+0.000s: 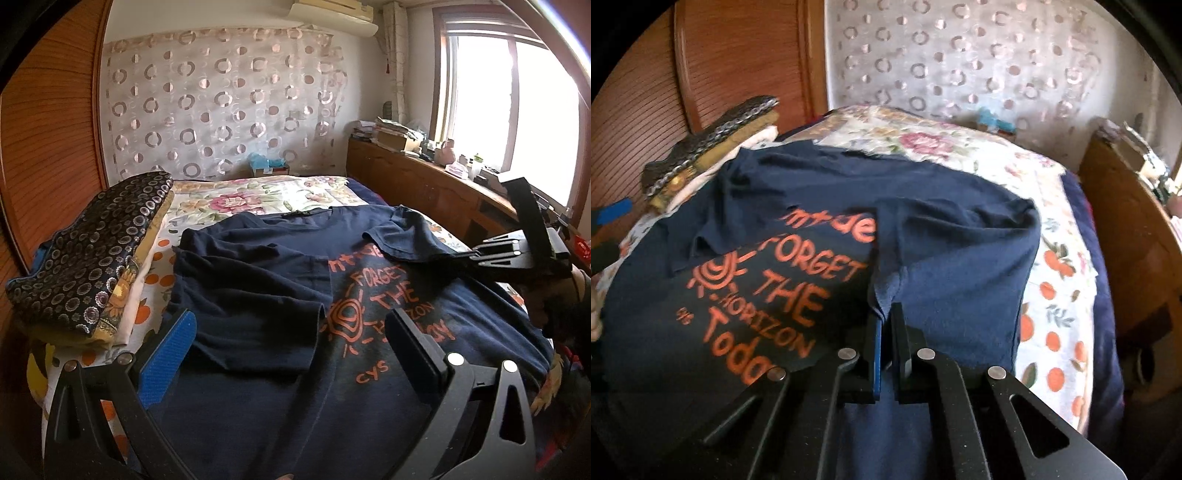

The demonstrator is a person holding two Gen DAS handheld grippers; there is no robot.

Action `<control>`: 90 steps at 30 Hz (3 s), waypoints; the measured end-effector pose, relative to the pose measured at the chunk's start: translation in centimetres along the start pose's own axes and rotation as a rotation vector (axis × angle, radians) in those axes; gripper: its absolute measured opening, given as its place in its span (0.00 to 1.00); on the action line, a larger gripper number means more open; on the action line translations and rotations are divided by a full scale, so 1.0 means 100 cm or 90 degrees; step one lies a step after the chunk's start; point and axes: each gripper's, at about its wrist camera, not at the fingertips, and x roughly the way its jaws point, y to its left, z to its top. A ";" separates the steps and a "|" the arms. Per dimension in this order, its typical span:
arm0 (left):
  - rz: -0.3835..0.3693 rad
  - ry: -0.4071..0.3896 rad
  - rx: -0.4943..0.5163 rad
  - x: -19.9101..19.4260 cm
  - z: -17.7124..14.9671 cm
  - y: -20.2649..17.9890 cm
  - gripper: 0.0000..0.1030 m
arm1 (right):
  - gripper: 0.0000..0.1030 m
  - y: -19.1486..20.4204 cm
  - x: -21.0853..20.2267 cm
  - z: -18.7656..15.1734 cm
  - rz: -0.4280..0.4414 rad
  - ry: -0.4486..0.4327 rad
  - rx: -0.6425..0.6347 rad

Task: Fold small clothes

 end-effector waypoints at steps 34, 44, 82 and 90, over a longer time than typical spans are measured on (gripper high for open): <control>0.047 0.203 0.083 0.136 0.107 0.089 0.55 | 0.53 -0.093 0.078 0.021 -0.049 -0.002 0.103; 0.089 0.307 0.123 0.190 0.101 0.103 0.42 | 0.55 -0.098 0.078 0.019 -0.051 -0.005 0.106; 0.035 0.191 0.066 0.163 0.133 0.125 0.07 | 0.58 -0.149 0.095 0.056 -0.051 -0.010 0.121; 0.011 0.168 0.056 0.148 0.129 0.120 0.07 | 0.34 -0.165 0.129 0.079 -0.040 0.011 0.124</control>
